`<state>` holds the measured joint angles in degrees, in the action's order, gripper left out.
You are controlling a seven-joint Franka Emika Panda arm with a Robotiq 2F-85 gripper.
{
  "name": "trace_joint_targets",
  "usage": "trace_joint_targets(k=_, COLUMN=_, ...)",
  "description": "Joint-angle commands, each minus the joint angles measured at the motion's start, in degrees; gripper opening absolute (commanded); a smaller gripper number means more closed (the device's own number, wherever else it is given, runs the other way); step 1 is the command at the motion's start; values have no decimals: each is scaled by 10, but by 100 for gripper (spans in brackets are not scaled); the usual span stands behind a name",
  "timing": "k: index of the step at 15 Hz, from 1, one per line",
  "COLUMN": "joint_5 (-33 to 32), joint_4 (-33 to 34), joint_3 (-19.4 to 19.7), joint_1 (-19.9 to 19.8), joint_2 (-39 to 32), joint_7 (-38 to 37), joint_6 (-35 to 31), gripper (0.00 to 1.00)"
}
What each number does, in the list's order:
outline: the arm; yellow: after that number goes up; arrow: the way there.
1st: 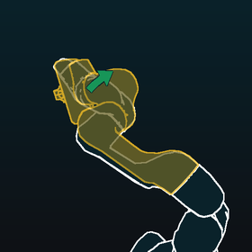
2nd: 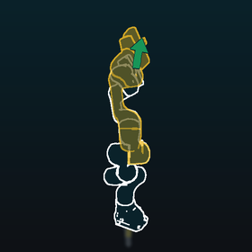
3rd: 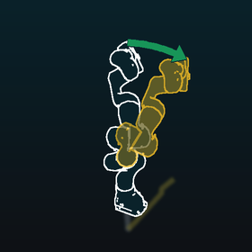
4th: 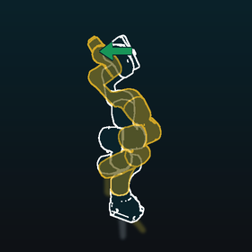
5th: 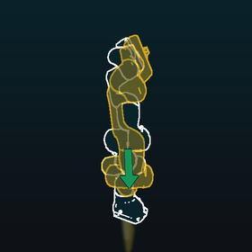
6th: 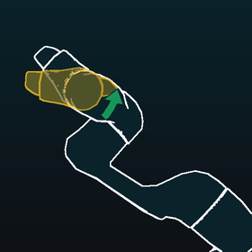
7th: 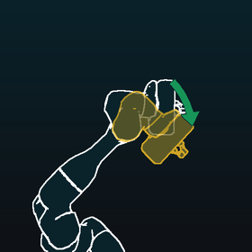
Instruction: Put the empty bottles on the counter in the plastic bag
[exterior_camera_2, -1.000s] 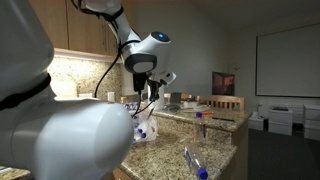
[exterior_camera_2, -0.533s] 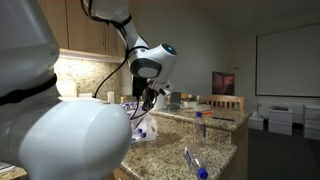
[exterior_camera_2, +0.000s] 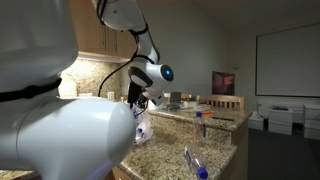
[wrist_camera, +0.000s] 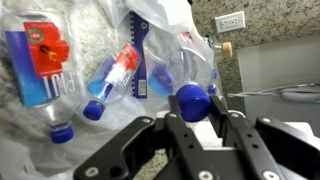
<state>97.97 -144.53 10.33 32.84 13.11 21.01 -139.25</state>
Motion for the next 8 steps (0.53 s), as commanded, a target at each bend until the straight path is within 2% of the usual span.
trace_joint_targets(k=1, joint_5=142, joint_4=61, joint_3=-76, joint_1=-73, joint_2=-136, joint_7=119, joint_6=67, gripper=8)
trace_joint_targets(k=3, joint_5=149, joint_4=108, joint_3=-111, joint_1=-105, joint_2=-203, joint_7=133, joint_6=65, gripper=8)
trace_joint_targets(k=5, joint_5=123, joint_4=164, joint_3=-134, joint_1=-131, joint_2=-254, joint_7=125, joint_6=46, gripper=8)
trace_joint_targets(k=8, joint_5=95, joint_4=238, joint_3=-146, joint_1=-146, joint_2=-290, joint_7=116, joint_6=28, gripper=8)
